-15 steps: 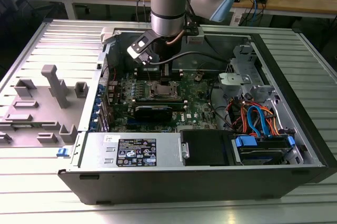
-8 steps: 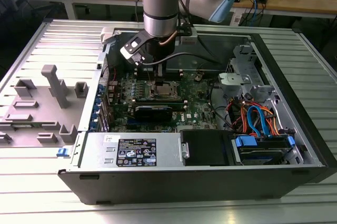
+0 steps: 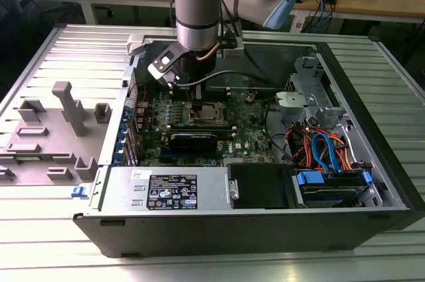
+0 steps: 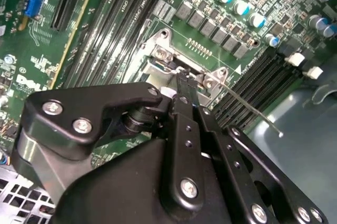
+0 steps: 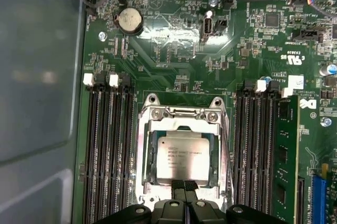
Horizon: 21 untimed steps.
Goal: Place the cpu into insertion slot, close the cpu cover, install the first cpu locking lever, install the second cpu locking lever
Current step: 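Close the cpu cover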
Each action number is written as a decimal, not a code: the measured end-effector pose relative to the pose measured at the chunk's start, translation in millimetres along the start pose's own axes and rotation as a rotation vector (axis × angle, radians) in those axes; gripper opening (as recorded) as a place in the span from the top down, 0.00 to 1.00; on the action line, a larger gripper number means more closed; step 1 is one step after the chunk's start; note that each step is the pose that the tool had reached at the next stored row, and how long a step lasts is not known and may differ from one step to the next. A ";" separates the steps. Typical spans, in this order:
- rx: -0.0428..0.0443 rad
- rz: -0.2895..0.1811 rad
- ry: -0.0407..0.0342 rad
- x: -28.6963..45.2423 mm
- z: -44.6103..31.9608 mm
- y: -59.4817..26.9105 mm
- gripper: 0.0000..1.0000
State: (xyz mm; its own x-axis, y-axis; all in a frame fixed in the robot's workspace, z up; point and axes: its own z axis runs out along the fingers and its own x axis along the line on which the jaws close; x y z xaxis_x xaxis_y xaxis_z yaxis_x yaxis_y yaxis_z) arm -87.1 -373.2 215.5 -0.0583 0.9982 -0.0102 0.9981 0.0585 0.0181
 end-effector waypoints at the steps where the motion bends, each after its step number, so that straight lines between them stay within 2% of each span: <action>1: 0.0000 -0.002 0.0001 0.0 1.3 -0.1 0.89; 9: 0.0004 -0.004 -0.0018 0.1 7.7 -0.4 0.89; 13: 0.0004 -0.004 -0.0050 0.0 -1.1 -0.3 0.89; 16: 0.0005 -0.004 -0.0072 0.0 -1.4 0.3 0.89; 19: 0.0010 -0.004 -0.0077 -0.4 -1.3 8.0 0.89; 21: 0.0017 -0.004 -0.0076 -1.1 -1.0 18.8 0.89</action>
State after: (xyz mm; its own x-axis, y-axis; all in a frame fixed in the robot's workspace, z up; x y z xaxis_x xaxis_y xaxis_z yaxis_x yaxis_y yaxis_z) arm -68.3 -373.1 216.8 -0.0624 0.9979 -0.0179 0.9979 0.0627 0.0164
